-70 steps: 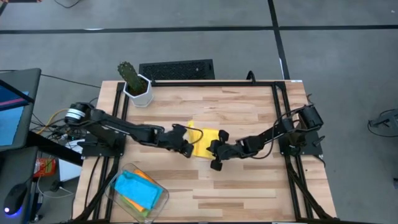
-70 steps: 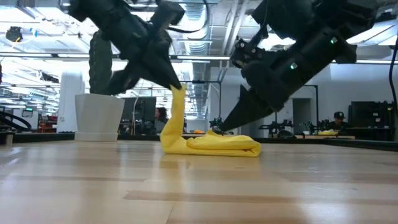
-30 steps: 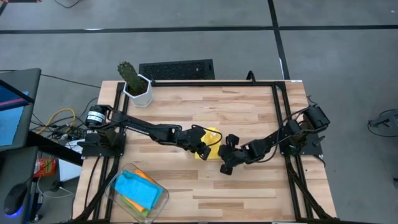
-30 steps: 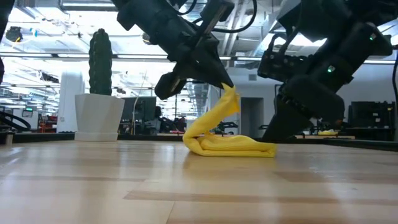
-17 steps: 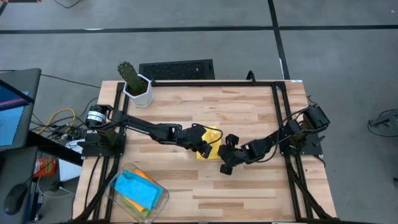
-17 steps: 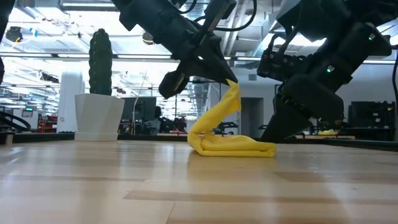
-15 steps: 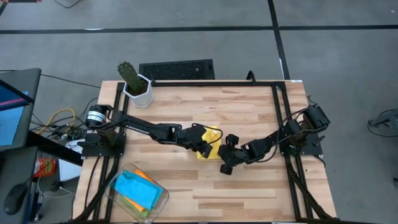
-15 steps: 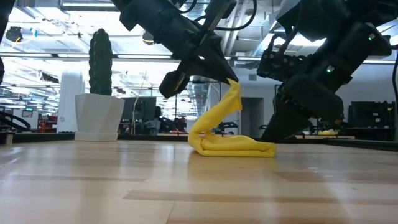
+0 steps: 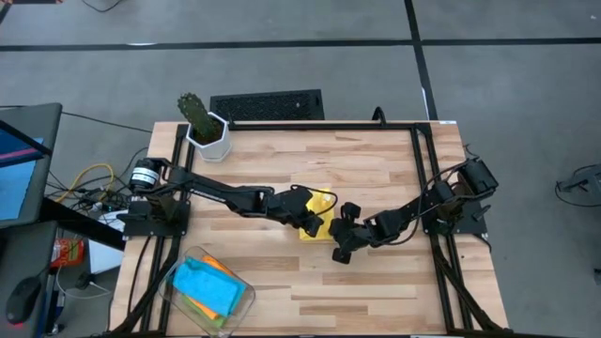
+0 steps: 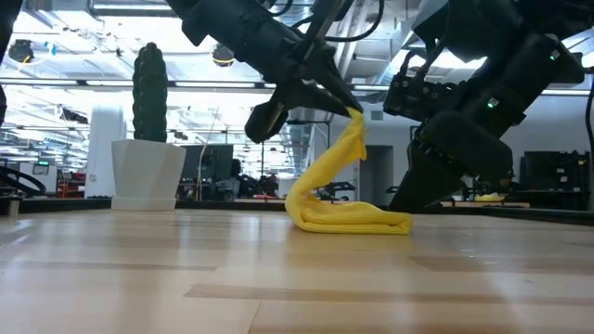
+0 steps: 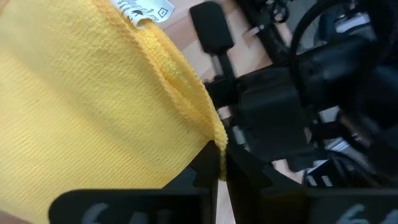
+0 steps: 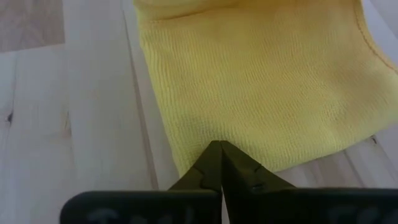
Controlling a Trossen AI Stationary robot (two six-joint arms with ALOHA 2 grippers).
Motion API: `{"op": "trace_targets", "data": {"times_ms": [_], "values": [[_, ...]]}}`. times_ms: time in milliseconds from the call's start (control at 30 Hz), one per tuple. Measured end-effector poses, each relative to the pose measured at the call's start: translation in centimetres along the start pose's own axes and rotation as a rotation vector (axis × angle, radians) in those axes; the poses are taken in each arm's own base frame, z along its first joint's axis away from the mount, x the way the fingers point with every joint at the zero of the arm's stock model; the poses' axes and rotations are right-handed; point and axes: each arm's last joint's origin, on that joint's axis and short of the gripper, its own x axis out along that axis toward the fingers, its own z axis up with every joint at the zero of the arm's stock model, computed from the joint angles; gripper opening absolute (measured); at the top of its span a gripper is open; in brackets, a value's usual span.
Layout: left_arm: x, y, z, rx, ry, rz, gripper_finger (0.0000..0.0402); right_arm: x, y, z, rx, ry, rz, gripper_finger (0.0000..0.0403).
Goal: Fold microfiber towels
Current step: Fold the yellow microfiber towel
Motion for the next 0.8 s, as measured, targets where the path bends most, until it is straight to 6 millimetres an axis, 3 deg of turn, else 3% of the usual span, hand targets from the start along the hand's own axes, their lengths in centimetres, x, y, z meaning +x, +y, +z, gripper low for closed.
{"op": "trace_targets", "data": {"times_ms": [267,533,800], "values": [[1.4,-0.2,-0.3,-0.009,0.017,-0.099,0.003,0.0,0.0,0.0,-0.002,0.002,0.0,0.0029],[2.5,0.3,-0.7,-0.021,0.038,-0.093,0.0055,0.0,0.0,-0.1,-0.004,0.008,-0.004,0.003],[3.1,0.6,-1.0,-0.031,0.048,-0.095,0.0112,-1.2,0.1,-0.2,-0.023,0.035,0.004,0.0031]]}}
